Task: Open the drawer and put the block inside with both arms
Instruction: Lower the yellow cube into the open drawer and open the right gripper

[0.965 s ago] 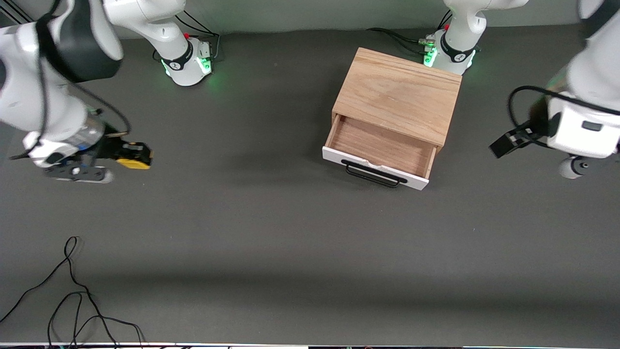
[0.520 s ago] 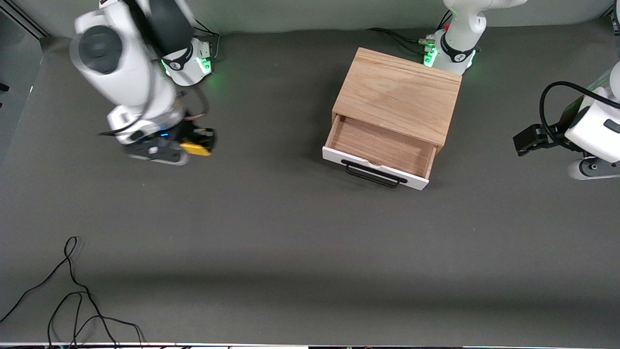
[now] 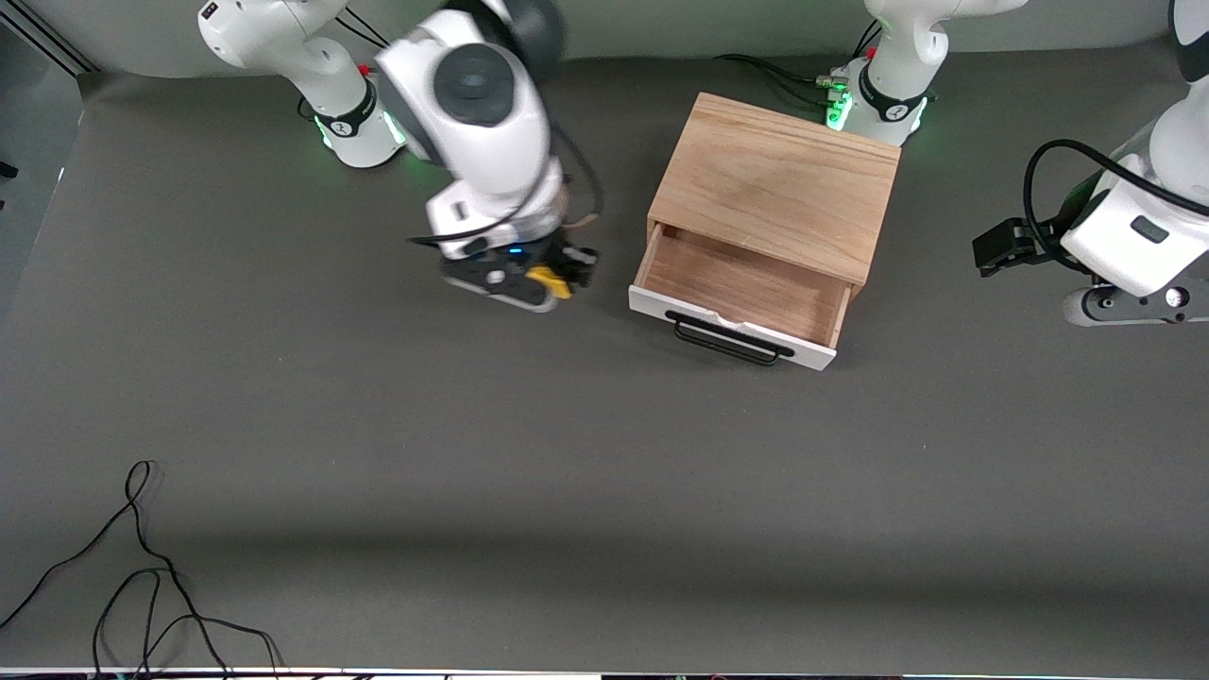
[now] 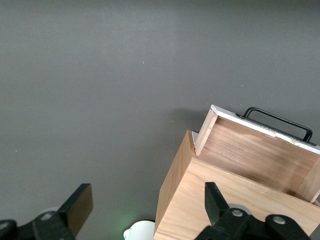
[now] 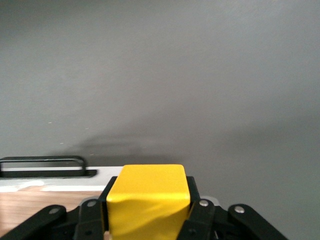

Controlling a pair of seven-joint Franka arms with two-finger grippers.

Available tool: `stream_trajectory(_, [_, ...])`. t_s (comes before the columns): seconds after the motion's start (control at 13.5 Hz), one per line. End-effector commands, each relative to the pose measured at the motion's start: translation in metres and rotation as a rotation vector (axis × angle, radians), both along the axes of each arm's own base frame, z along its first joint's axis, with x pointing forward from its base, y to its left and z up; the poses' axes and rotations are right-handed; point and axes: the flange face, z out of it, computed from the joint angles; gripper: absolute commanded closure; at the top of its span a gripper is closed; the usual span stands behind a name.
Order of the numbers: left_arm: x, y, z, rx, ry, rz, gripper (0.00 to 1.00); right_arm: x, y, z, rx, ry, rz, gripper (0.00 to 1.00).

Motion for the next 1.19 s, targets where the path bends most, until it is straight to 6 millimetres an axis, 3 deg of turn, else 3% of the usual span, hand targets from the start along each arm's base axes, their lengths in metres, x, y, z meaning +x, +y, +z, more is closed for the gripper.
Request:
stream_trajectory(0.0, [0.001, 0.026, 0.005, -0.035, -0.04, -0.009, 0.0, 0.001, 0.055, -0.01, 0.027, -0.019, -0.066, 0.86])
stream_trajectory(0.22, [0.003, 0.056, 0.001, -0.078, -0.029, -0.054, 0.0, -0.018, 0.098, -0.036, 0.059, -0.041, -0.106, 0.86])
stream_trajectory(0.52, [-0.019, 0.045, -0.001, -0.058, -0.042, -0.058, 0.0, -0.042, 0.135, -0.082, 0.062, -0.039, -0.102, 0.86])
stream_trajectory(0.67, [-0.032, 0.039, -0.008, -0.043, -0.062, -0.066, 0.0, -0.053, 0.149, -0.109, 0.049, -0.032, -0.099, 0.86])
stream_trajectory(0.89, [-0.032, 0.04, -0.008, -0.042, -0.067, -0.061, 0.0, -0.06, 0.159, -0.141, 0.035, -0.027, -0.087, 0.86])
stream_trajectory(1.11, [-0.034, 0.04, -0.008, -0.041, -0.058, -0.061, 0.0, -0.059, 0.159, -0.152, 0.032, -0.024, -0.087, 0.86])
